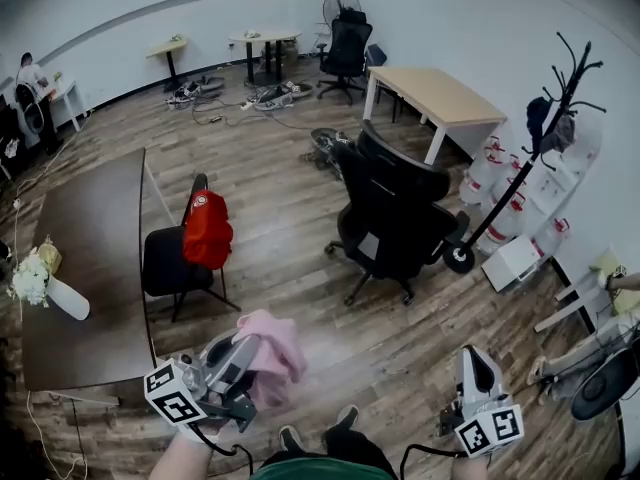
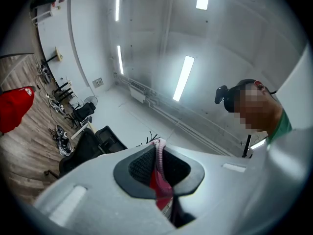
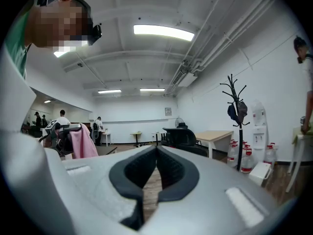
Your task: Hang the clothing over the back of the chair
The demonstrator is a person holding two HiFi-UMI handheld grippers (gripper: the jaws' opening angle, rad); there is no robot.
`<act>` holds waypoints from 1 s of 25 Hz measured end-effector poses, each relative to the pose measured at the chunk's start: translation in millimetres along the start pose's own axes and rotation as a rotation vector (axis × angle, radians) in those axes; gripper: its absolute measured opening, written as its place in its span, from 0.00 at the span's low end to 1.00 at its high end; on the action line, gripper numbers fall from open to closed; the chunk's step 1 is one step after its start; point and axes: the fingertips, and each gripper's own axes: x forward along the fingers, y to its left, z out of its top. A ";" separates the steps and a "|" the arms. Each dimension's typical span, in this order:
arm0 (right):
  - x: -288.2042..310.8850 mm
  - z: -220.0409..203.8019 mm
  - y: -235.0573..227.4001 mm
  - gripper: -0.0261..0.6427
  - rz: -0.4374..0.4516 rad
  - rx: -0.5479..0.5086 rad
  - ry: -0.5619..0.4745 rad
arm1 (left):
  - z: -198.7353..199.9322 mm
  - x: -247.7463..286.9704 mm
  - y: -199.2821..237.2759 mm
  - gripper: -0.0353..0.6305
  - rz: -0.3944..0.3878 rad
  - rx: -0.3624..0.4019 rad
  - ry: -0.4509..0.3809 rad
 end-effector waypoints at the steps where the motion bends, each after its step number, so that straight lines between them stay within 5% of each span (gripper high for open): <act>1: 3.9 -0.1 -2.8 0.04 -0.003 0.004 -0.002 | 2.2 3.9 4.2 0.09 0.001 0.006 -0.001; 18: 100.9 26.6 -131.6 0.04 0.053 0.044 -0.083 | 51.0 135.5 55.5 0.09 0.168 0.241 -0.059; 25: 119.6 29.6 -168.0 0.04 0.073 0.052 -0.084 | 63.2 197.5 51.4 0.09 0.147 0.346 -0.036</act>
